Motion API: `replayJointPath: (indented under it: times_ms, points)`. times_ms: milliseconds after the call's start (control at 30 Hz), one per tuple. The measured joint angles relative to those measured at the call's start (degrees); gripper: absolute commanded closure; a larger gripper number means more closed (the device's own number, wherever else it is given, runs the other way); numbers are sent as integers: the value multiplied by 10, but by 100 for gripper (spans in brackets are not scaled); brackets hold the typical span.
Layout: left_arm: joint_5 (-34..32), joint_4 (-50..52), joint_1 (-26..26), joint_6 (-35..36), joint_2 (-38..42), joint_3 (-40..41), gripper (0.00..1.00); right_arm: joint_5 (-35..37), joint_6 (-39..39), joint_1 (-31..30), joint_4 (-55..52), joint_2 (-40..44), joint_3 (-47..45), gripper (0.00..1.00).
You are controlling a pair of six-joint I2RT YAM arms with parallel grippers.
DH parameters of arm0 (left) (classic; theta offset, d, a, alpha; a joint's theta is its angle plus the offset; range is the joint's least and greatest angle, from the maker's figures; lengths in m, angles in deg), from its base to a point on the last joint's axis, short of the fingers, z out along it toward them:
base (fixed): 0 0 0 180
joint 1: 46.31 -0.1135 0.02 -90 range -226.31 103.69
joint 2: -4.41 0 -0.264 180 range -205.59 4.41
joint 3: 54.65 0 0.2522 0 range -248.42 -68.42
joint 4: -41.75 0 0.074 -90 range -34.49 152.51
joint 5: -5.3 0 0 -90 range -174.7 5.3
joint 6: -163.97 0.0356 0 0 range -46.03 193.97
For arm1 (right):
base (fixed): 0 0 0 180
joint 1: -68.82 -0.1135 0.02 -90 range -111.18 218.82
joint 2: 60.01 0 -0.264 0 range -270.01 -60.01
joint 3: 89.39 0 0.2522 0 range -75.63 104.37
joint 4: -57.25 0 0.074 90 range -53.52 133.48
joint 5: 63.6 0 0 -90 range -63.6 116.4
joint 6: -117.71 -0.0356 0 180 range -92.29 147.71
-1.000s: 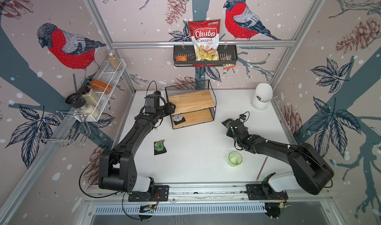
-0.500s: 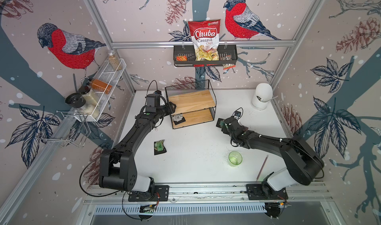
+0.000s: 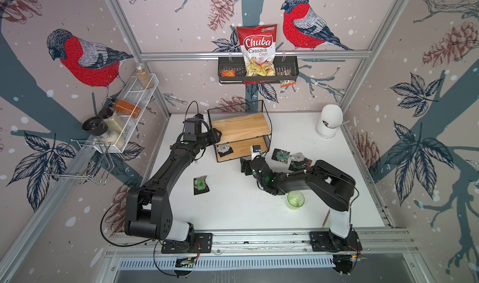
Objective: Remove the tea bags from the shelf
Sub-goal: Pick up the tea bag from the shelf.
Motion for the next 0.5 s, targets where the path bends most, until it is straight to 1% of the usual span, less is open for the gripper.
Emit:
replayJointPath:
  times_ms: [100, 200, 233, 300, 367, 467, 500]
  points:
    - [0, 0, 0, 1, -2, -1, 49, 0, 31, -10, 43, -70, 71, 18]
    - [-2, 0, 0, 1, -5, -1, 49, 6, 45, -10, 47, -120, 136, 17]
    - [-2, 1, 0, 1, -5, -2, 49, 10, 47, -10, 45, -134, 156, 15]
    - [-2, 0, 0, 1, -6, -2, 49, 16, 53, -10, 41, -153, 181, 14]
    - [-2, 0, 0, 1, -7, -2, 49, 26, 56, -13, 36, -165, 196, 10]
    - [-2, -1, 0, 1, -8, -2, 49, 48, 63, -19, 24, -185, 220, 10]
    - [-2, -1, 0, 1, -8, -2, 49, 59, 71, -22, 23, -191, 225, 8]
